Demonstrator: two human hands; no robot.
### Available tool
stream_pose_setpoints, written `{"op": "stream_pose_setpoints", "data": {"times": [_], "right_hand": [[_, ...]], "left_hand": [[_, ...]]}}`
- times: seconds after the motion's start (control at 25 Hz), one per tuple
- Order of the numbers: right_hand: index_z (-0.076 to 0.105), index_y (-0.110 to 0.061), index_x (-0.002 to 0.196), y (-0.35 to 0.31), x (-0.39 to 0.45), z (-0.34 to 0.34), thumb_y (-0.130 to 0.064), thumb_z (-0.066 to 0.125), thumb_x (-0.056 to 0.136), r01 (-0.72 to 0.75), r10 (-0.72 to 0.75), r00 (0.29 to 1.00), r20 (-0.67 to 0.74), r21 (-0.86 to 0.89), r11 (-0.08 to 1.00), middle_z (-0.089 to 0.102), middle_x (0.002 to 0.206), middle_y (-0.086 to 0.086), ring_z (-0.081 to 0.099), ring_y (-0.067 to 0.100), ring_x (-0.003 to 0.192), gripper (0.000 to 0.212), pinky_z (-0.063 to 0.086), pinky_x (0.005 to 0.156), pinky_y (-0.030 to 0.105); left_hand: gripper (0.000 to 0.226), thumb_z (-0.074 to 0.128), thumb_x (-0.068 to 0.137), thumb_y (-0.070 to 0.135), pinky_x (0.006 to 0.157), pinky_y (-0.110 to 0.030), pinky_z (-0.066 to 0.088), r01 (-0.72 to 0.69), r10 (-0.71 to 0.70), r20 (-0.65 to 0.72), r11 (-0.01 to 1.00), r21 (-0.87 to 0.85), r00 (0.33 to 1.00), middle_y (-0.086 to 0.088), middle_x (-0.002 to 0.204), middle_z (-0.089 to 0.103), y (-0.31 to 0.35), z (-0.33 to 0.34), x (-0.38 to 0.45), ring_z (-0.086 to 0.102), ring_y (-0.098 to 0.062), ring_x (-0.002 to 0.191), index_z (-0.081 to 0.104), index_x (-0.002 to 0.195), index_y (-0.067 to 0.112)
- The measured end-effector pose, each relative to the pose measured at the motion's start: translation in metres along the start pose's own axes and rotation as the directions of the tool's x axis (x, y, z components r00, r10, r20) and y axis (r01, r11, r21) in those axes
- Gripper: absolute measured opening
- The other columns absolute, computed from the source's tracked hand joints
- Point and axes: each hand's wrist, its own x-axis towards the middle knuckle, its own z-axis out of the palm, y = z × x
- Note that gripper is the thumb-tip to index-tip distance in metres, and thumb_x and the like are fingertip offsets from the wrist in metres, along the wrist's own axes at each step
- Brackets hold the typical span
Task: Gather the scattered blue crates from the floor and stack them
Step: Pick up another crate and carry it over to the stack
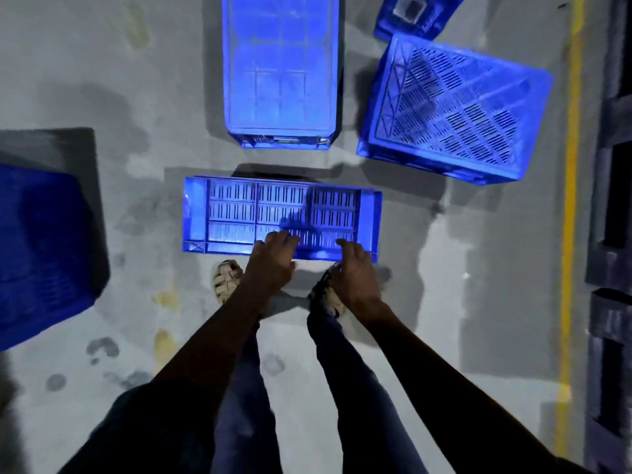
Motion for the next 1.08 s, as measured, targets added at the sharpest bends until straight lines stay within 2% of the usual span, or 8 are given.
{"op": "stream_pose_setpoints", "data": {"times": [0.16,0.28,0.44,0.6,0.76,0.84,0.96,1.08], "right_hand": [[0.027,-0.012,0.153,0.047,0.047,0.047,-0.031,0.074,0.071,-0.025,0.015,0.998,-0.065,-0.155,0.988,0.028,0.157,0.019,0.029,0.046,0.141,0.097,0.032,0.112,0.054],[0.003,-0.022,0.158,0.068,0.069,0.067,-0.044,0.079,0.069,0.022,-0.024,1.000,-0.003,-0.315,0.949,-0.001,0.165,0.013,0.000,0.043,0.150,0.119,0.015,0.117,0.058],[-0.013,-0.032,0.155,0.080,0.094,0.087,-0.027,0.084,0.069,0.105,-0.110,0.994,0.011,-0.414,0.904,-0.021,0.163,0.012,-0.016,0.044,0.148,0.130,0.009,0.116,0.062],[-0.011,-0.037,0.155,0.085,0.113,0.082,0.011,0.068,0.067,0.119,-0.202,0.973,-0.112,-0.507,0.854,-0.016,0.164,0.012,-0.010,0.043,0.149,0.127,0.018,0.115,0.061],[0.004,-0.030,0.157,0.073,0.143,0.049,0.006,0.067,0.071,0.107,-0.272,0.929,-0.252,-0.521,0.847,0.009,0.165,0.012,0.008,0.041,0.151,0.113,0.026,0.114,0.058],[0.007,-0.028,0.157,0.072,0.153,0.037,-0.011,0.074,0.071,0.006,-0.230,0.883,-0.409,-0.480,0.877,0.014,0.164,0.014,0.013,0.039,0.150,0.111,0.024,0.113,0.055],[0.012,-0.025,0.155,0.074,0.154,0.022,-0.022,0.071,0.068,-0.157,-0.046,0.754,-0.655,-0.248,0.956,0.014,0.162,0.021,0.013,0.039,0.150,0.105,0.017,0.116,0.049],[0.015,-0.012,0.154,0.094,0.151,0.029,-0.037,0.068,0.074,-0.234,0.219,0.724,-0.654,0.065,0.970,0.013,0.162,0.022,0.014,0.037,0.149,0.099,0.020,0.117,0.048]], "left_hand": [[0.110,0.089,0.060,0.038,0.108,-0.058,0.036,-0.131,0.082,0.174,0.947,0.294,0.981,-0.022,0.161,0.021,-0.029,0.038,0.039,0.024,-0.042,0.147,0.035,0.151,0.008],[0.129,0.091,0.060,0.041,0.119,-0.057,0.018,-0.114,0.015,0.226,0.896,0.429,0.974,-0.016,0.166,0.000,-0.041,0.069,0.052,0.009,-0.038,0.152,0.010,0.158,0.014],[0.118,0.089,0.063,0.016,0.119,-0.061,0.011,-0.081,0.043,0.088,0.865,0.494,0.995,-0.013,0.166,0.006,-0.051,0.086,0.062,0.018,-0.040,0.150,0.015,0.155,0.022],[0.099,0.068,0.074,-0.008,0.120,-0.062,0.011,-0.099,0.156,-0.048,0.809,0.580,0.987,-0.016,0.165,0.013,-0.058,0.085,0.070,0.026,-0.044,0.147,0.017,0.157,0.013],[0.096,0.054,0.079,-0.016,0.118,-0.066,0.007,0.031,0.036,-0.120,0.855,0.518,0.992,-0.018,0.166,0.006,-0.045,0.061,0.100,0.013,-0.046,0.150,0.006,0.158,0.012],[0.090,0.046,0.087,-0.015,0.118,-0.066,0.011,0.067,-0.028,-0.095,0.896,0.439,0.995,-0.015,0.166,-0.002,-0.039,0.048,0.117,0.003,-0.045,0.151,0.000,0.158,0.014],[0.097,0.059,0.084,-0.010,0.116,-0.064,0.019,0.102,-0.071,-0.100,0.931,0.350,0.992,-0.008,0.167,0.005,-0.038,0.024,0.144,0.005,-0.041,0.152,0.005,0.159,0.018],[0.100,0.065,0.082,-0.007,0.116,-0.061,0.023,0.154,-0.144,-0.055,0.949,0.275,0.988,0.001,0.166,0.009,-0.042,0.007,0.168,0.006,-0.034,0.153,0.007,0.159,0.024]]}}
